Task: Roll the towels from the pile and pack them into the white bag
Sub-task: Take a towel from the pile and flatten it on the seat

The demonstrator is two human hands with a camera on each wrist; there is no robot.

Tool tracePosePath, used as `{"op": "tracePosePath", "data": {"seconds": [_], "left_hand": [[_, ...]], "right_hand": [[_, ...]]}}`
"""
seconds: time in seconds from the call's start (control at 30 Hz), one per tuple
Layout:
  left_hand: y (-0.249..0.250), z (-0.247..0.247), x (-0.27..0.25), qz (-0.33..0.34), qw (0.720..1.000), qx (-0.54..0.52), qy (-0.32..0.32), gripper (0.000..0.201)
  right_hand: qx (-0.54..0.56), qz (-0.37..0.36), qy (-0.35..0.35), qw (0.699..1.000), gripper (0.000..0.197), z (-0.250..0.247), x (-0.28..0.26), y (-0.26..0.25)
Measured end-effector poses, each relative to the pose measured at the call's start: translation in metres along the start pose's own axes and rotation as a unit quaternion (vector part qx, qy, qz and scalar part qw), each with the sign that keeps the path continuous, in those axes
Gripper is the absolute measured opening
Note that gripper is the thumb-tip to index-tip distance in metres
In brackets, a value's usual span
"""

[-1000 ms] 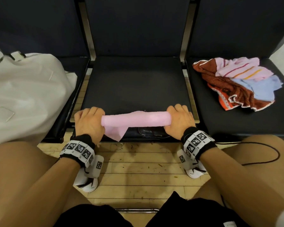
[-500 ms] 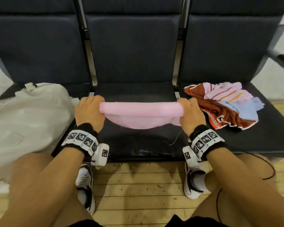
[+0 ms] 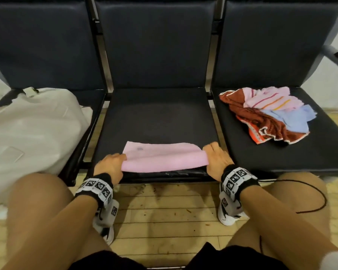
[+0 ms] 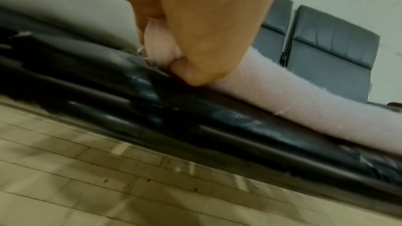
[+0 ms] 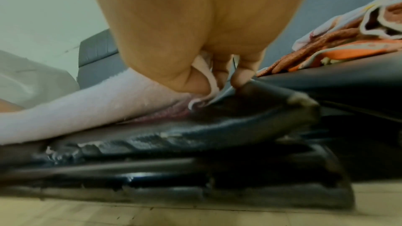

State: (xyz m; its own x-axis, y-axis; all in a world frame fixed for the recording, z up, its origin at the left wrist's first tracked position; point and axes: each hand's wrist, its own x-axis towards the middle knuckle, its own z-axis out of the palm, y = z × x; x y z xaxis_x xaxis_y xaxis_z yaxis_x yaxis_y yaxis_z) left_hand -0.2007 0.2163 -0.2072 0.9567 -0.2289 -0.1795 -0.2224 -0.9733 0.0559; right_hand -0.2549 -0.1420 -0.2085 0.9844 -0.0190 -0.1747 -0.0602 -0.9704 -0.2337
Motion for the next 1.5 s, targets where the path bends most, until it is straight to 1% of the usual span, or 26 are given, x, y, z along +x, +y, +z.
{"op": "tracePosePath", "data": {"seconds": [0.1, 0.2, 0.33, 0.37, 0.43, 0.5, 0.53, 0.57, 0.6, 0.67, 0.73, 0.83, 0.9, 0.93, 0.97, 1.0, 1.07, 1.13, 1.17, 1.2, 1.23, 1.3, 1.33, 1.43, 1.5], "left_hand": [[-0.005, -0.002, 0.0, -0.006, 1.0, -0.024, 0.002, 0.04], [-0.008, 0.001, -0.002, -0.016, 0.998, -0.053, -0.003, 0.035], [-0.015, 0.008, -0.004, -0.038, 0.983, -0.175, 0.035, 0.035], [-0.016, 0.007, -0.004, -0.038, 0.978, -0.198, 0.046, 0.034], [-0.02, 0.005, -0.003, -0.042, 0.969, -0.234, 0.063, 0.031], [-0.022, 0.002, -0.002, -0.069, 0.958, -0.272, 0.065, 0.029], [-0.023, 0.001, -0.003, -0.085, 0.951, -0.29, 0.064, 0.029], [-0.024, -0.001, -0.003, -0.099, 0.945, -0.305, 0.063, 0.029], [-0.025, -0.002, -0.004, -0.11, 0.94, -0.317, 0.063, 0.03], [-0.028, -0.004, -0.002, -0.133, 0.931, -0.332, 0.069, 0.038], [-0.03, -0.005, 0.0, -0.164, 0.925, -0.335, 0.075, 0.041], [-0.032, -0.002, 0.003, -0.208, 0.925, -0.312, 0.068, 0.032], [-0.032, -0.001, 0.005, -0.226, 0.931, -0.281, 0.047, 0.036], [-0.032, 0.0, 0.005, -0.227, 0.94, -0.254, 0.033, 0.042], [-0.03, 0.002, 0.005, -0.217, 0.953, -0.212, 0.024, 0.049], [-0.028, 0.003, 0.004, -0.197, 0.965, -0.168, 0.029, 0.054], [-0.02, 0.005, 0.002, -0.13, 0.978, -0.133, 0.098, 0.055], [-0.009, 0.006, 0.001, -0.044, 0.975, -0.15, 0.157, 0.052], [-0.003, 0.008, 0.001, -0.006, 0.975, -0.155, 0.159, 0.052], [0.002, 0.012, 0.002, 0.026, 0.978, -0.152, 0.141, 0.053], [0.007, 0.017, 0.002, 0.048, 0.983, -0.141, 0.109, 0.054], [0.013, 0.029, 0.003, 0.057, 0.991, -0.106, 0.052, 0.057], [0.014, 0.033, 0.004, 0.053, 0.993, -0.095, 0.046, 0.057], [0.016, 0.032, 0.007, 0.031, 0.994, -0.081, 0.061, 0.049], [0.018, 0.027, 0.009, 0.023, 0.996, -0.062, 0.06, 0.045]], "right_hand": [[0.0, -0.021, -0.03, 0.999, 0.045, 0.001, 0.006, 0.008], [0.003, -0.025, -0.043, 0.999, 0.04, 0.005, 0.007, 0.016], [0.036, -0.013, -0.04, 0.998, 0.028, 0.005, 0.01, 0.016], [0.043, -0.01, -0.047, 0.998, 0.03, 0.004, 0.011, 0.015], [0.042, -0.017, -0.056, 0.997, 0.048, 0.003, 0.009, 0.012], [0.027, -0.052, -0.028, 0.998, 0.064, 0.004, 0.004, 0.005], [0.027, -0.074, -0.009, 0.997, 0.066, 0.005, 0.003, 0.001], [0.028, -0.09, 0.006, 0.995, 0.063, 0.006, 0.003, -0.003], [0.026, -0.099, 0.012, 0.995, 0.055, 0.008, 0.004, -0.006], [0.014, -0.098, 0.01, 0.995, 0.035, 0.008, 0.007, -0.01], [0.009, -0.092, 0.007, 0.996, 0.024, 0.007, 0.008, -0.012], [0.002, -0.088, 0.003, 0.996, 0.023, 0.005, 0.01, -0.018], [-0.004, -0.084, -0.001, 0.996, 0.025, 0.005, 0.011, -0.022], [-0.012, -0.082, 0.007, 0.997, 0.026, 0.006, 0.012, -0.024], [-0.024, -0.084, 0.024, 0.996, 0.028, 0.007, 0.014, -0.024], [-0.036, -0.089, 0.048, 0.994, 0.03, 0.008, 0.015, -0.024], [-0.043, -0.109, 0.082, 0.99, 0.033, 0.007, 0.017, -0.026], [-0.041, -0.141, 0.077, 0.986, 0.037, 0.007, 0.017, -0.032], [-0.038, -0.151, 0.065, 0.986, 0.038, 0.007, 0.016, -0.036], [-0.038, -0.152, 0.049, 0.986, 0.038, 0.009, 0.014, -0.041], [-0.041, -0.145, 0.029, 0.988, 0.04, 0.012, 0.011, -0.045], [-0.059, -0.126, -0.003, 0.99, 0.049, 0.021, 0.007, -0.05], [-0.071, -0.119, -0.008, 0.99, 0.052, 0.025, 0.007, -0.051], [-0.093, -0.1, -0.013, 0.991, 0.05, 0.027, 0.011, -0.051], [-0.099, -0.094, -0.017, 0.99, 0.049, 0.027, 0.013, -0.052]]}}
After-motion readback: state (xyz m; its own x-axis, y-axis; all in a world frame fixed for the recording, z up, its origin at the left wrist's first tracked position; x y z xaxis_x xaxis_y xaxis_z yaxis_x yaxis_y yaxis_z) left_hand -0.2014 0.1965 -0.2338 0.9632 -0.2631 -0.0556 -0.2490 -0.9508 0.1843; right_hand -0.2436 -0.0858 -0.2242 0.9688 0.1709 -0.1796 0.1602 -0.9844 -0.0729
